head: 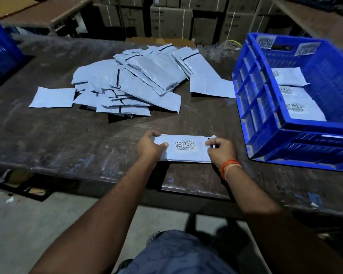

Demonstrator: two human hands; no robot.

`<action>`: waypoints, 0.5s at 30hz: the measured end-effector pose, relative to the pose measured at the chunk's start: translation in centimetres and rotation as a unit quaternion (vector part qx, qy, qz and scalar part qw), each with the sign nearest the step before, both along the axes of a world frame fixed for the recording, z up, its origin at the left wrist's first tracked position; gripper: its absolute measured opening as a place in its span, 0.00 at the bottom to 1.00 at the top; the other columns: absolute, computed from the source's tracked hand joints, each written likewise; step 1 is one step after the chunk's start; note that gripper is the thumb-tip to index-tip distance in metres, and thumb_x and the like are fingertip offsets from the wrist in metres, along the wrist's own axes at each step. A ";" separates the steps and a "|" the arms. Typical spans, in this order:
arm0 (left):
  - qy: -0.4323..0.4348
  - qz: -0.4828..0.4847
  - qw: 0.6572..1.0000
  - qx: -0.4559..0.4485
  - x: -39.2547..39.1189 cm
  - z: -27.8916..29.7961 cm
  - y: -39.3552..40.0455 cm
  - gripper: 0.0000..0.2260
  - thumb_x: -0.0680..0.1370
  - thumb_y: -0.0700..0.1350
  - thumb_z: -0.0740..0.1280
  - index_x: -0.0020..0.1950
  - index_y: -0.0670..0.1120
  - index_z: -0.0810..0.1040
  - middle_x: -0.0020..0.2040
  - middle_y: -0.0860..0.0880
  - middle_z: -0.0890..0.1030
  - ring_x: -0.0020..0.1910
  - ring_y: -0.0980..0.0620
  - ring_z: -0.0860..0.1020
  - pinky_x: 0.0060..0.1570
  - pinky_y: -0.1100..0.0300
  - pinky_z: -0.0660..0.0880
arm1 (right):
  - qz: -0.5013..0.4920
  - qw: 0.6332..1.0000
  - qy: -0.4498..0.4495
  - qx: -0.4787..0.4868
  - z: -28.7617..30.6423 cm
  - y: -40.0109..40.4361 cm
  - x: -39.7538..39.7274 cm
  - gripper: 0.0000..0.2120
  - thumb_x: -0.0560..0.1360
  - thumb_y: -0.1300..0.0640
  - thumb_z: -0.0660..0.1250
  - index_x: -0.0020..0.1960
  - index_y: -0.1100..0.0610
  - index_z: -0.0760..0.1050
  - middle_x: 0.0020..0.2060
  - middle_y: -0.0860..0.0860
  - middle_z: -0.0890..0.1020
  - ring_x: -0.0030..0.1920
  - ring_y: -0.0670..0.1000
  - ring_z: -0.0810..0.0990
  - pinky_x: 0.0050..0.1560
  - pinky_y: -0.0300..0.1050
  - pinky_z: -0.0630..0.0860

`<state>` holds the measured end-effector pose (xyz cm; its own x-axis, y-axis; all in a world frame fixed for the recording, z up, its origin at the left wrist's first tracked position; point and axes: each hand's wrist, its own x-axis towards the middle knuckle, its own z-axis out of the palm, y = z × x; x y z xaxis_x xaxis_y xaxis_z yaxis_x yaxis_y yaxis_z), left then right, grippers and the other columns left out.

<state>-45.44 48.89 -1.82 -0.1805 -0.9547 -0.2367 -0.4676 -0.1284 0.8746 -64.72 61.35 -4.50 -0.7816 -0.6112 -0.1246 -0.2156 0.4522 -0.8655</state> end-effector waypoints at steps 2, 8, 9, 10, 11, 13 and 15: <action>0.081 -0.010 0.996 0.031 0.6 0.1 -0.5 0.09 0.74 0.38 0.76 0.47 0.49 0.80 0.51 0.50 0.81 0.47 0.49 0.80 0.48 0.58 0.79 | -0.022 1.000 -0.005 -0.011 0.5 0.2 0.1 0.16 0.67 0.64 0.66 0.35 0.43 0.82 0.41 0.44 0.85 0.42 0.47 0.82 0.51 0.45 0.80; 0.216 -0.037 0.972 0.081 1.6 3.5 -2.9 0.07 0.77 0.33 0.71 0.45 0.44 0.83 0.42 0.43 0.83 0.39 0.48 0.79 0.45 0.55 0.77 | -0.015 0.993 -0.022 -0.117 4.5 -0.3 -1.0 0.12 0.72 0.69 0.69 0.44 0.53 0.84 0.42 0.49 0.85 0.45 0.47 0.82 0.54 0.44 0.78; 0.232 -0.048 0.968 0.087 1.4 4.7 -3.4 0.06 0.77 0.33 0.70 0.47 0.43 0.83 0.41 0.44 0.84 0.37 0.48 0.80 0.43 0.56 0.78 | -0.014 0.992 -0.009 -0.122 5.2 -0.4 -1.4 0.13 0.72 0.68 0.70 0.43 0.51 0.84 0.43 0.48 0.86 0.47 0.47 0.83 0.56 0.45 0.79; 0.242 -0.061 0.964 0.093 1.2 5.9 -3.9 0.06 0.78 0.32 0.70 0.49 0.42 0.83 0.40 0.45 0.84 0.35 0.50 0.80 0.38 0.59 0.79 | -0.011 0.992 0.007 -0.125 6.2 -0.6 -1.7 0.13 0.73 0.68 0.70 0.42 0.50 0.84 0.43 0.47 0.86 0.48 0.46 0.83 0.58 0.45 0.79; 0.243 -0.073 0.963 0.095 0.8 7.1 -4.5 0.06 0.78 0.32 0.70 0.50 0.41 0.83 0.38 0.46 0.84 0.33 0.52 0.81 0.35 0.61 0.78 | -0.009 0.992 0.029 -0.120 7.1 -0.8 -2.2 0.13 0.73 0.67 0.70 0.43 0.50 0.85 0.43 0.45 0.86 0.49 0.45 0.83 0.59 0.45 0.78; 0.227 -0.088 0.966 0.084 -0.2 9.4 -5.6 0.06 0.77 0.32 0.71 0.49 0.42 0.84 0.35 0.47 0.84 0.32 0.52 0.80 0.35 0.62 0.78 | 0.004 0.992 0.079 -0.094 9.7 -1.4 -2.9 0.11 0.74 0.66 0.69 0.47 0.52 0.86 0.44 0.44 0.85 0.52 0.45 0.82 0.61 0.44 0.77; 0.192 -0.100 0.975 0.048 -1.4 11.6 -6.6 0.06 0.75 0.34 0.73 0.47 0.44 0.85 0.35 0.45 0.83 0.30 0.53 0.79 0.35 0.64 0.76 | 0.010 0.990 0.116 -0.078 12.4 -2.0 -3.7 0.11 0.75 0.66 0.68 0.50 0.54 0.86 0.45 0.44 0.84 0.53 0.46 0.82 0.63 0.44 0.76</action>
